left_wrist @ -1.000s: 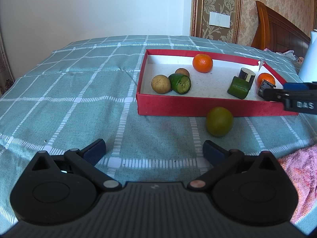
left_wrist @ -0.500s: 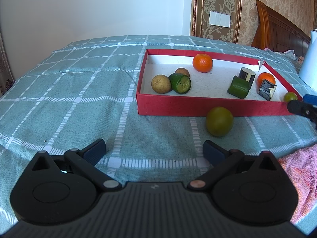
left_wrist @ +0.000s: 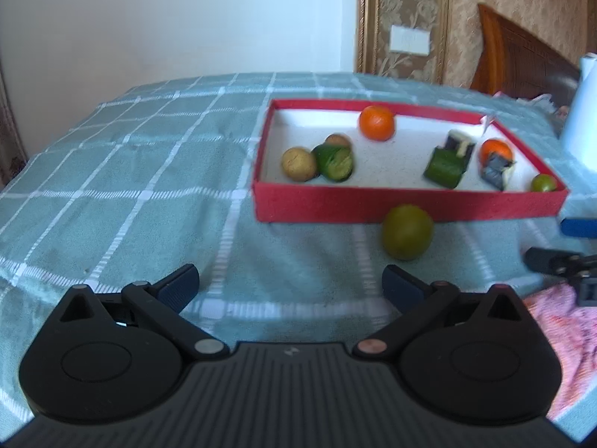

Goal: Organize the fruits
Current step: 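Lower the left gripper onto the dark green tomato and close, then carry the green tomato into the red tray with the left gripper and release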

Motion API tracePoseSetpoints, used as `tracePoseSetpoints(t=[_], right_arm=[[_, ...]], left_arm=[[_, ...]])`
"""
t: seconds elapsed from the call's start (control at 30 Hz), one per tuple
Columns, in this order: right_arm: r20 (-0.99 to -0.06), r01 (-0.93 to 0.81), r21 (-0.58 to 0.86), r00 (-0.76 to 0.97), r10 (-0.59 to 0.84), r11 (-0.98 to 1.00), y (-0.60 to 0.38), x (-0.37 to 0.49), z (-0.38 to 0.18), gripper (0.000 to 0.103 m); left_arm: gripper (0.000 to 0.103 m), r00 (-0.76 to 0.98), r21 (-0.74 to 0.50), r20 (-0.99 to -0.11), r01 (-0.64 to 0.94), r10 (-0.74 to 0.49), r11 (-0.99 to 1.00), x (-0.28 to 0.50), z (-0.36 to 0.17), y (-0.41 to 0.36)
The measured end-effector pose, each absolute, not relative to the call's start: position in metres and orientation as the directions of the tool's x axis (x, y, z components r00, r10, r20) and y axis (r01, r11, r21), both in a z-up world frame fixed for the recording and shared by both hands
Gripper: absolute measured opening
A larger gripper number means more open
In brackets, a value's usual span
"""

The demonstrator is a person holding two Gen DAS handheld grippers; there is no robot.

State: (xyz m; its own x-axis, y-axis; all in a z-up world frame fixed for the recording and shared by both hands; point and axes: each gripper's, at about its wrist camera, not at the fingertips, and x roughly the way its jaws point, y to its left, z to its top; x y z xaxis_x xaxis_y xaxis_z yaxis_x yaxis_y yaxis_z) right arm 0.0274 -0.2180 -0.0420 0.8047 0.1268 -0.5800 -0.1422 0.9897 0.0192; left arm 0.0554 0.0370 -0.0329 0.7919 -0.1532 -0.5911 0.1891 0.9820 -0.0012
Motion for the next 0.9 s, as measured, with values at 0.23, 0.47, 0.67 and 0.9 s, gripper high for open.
tracePoseSetpoints(t=[0.23, 0.47, 0.67, 0.9], right_arm=[[-0.592, -0.132, 0.027, 0.797, 0.122, 0.991, -0.219, 0.028, -0.044, 0.09], [-0.595, -0.136, 0.025, 0.794, 0.124, 0.99, -0.218, 0.028, -0.044, 0.091], [-0.595, -0.136, 0.025, 0.794, 0.124, 0.99, -0.218, 0.028, -0.044, 0.092], [-0.595, -0.137, 0.024, 0.794, 0.124, 0.99, -0.218, 0.029, -0.044, 0.093]], left_arm=[[0.103, 0.81, -0.009, -0.534, 0.282, -0.243, 0.959, 0.042, -0.022, 0.01], [0.075, 0.791, 0.009, -0.563, 0.296, -0.24, 0.955, 0.055, -0.025, -0.01], [0.033, 0.77, -0.027, -0.576, 0.317, -0.274, 0.948, 0.062, -0.03, -0.013], [0.03, 0.788, 0.03, -0.562, 0.324, -0.252, 0.946, 0.056, -0.031, -0.022]])
